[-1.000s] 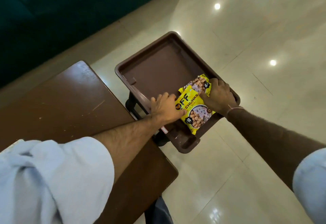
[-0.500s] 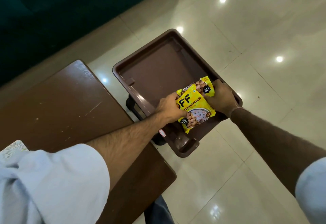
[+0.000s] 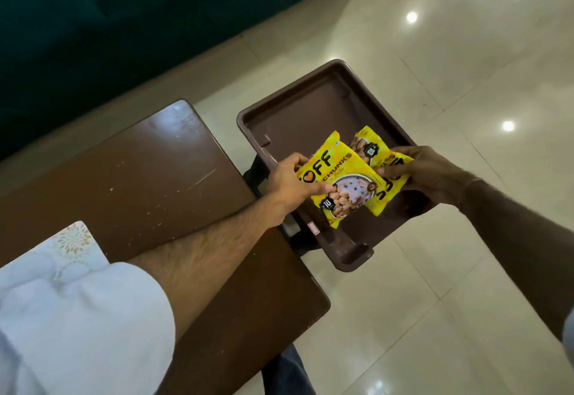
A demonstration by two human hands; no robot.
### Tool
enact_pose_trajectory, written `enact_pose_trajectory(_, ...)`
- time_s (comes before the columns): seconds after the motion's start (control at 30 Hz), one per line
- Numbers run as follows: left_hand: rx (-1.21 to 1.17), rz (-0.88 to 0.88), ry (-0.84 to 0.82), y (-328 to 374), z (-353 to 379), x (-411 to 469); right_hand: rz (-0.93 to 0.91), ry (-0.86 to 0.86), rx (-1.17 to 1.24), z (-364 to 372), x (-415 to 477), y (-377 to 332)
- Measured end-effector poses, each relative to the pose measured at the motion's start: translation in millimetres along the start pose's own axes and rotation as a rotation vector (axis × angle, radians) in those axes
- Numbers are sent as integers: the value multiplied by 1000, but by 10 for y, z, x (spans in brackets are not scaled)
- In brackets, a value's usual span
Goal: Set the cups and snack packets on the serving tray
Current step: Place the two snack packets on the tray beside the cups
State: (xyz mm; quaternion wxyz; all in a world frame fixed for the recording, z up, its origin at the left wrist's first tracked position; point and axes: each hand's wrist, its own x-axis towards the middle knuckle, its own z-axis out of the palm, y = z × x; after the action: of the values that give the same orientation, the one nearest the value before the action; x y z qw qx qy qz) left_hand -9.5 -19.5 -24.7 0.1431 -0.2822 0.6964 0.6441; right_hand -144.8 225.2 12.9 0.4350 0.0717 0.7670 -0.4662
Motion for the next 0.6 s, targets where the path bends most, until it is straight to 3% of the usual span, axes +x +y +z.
enact_pose_trajectory(0.13, -369, -18, 66, -14, -340, -89, -98, 7, 263, 133, -33, -121)
enact_pose_trajectory(0.37, -702, -60, 154, 33, -1131, -387, -178, -65, 366, 749, -66, -560)
enact_pose_trajectory(0.6, -791, -100, 169, -168, -2194, -986, -195, -165, 149, 1733, -47, -1092)
